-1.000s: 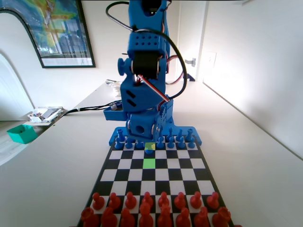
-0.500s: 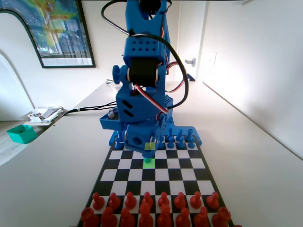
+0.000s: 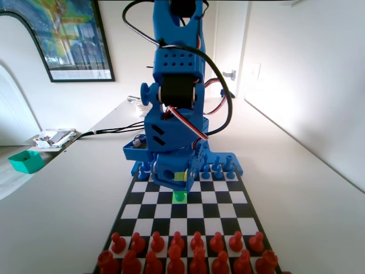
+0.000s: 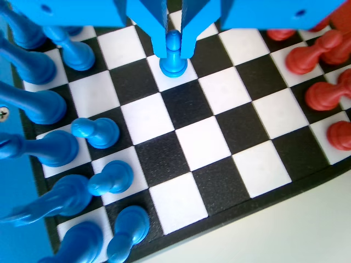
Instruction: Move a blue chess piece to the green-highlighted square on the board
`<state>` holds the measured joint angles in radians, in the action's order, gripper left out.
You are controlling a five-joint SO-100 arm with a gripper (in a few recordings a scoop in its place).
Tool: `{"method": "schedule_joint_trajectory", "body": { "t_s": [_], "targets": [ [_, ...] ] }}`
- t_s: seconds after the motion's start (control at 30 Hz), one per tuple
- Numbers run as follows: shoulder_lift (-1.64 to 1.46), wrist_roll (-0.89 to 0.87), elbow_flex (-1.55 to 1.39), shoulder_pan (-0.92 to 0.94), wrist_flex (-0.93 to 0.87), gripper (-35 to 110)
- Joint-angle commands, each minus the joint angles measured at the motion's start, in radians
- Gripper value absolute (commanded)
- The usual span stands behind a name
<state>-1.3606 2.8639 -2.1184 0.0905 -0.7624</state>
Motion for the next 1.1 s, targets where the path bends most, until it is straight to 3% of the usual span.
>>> {"method": "schedule_joint_trajectory", "body": {
  "t_s": [0.0,0.4,0.93,1.07],
  "targets": [
    [-0.028,0.017,0.003,0.003,0.005,11],
    [-0.089,0.058,0.061,0.020,-0.140,11],
    [-0.316,0.048,0.387,0.035,-0.689,6],
    [-0.462,-0.052,0.391,0.031,-0.782,1]
  ]
}}
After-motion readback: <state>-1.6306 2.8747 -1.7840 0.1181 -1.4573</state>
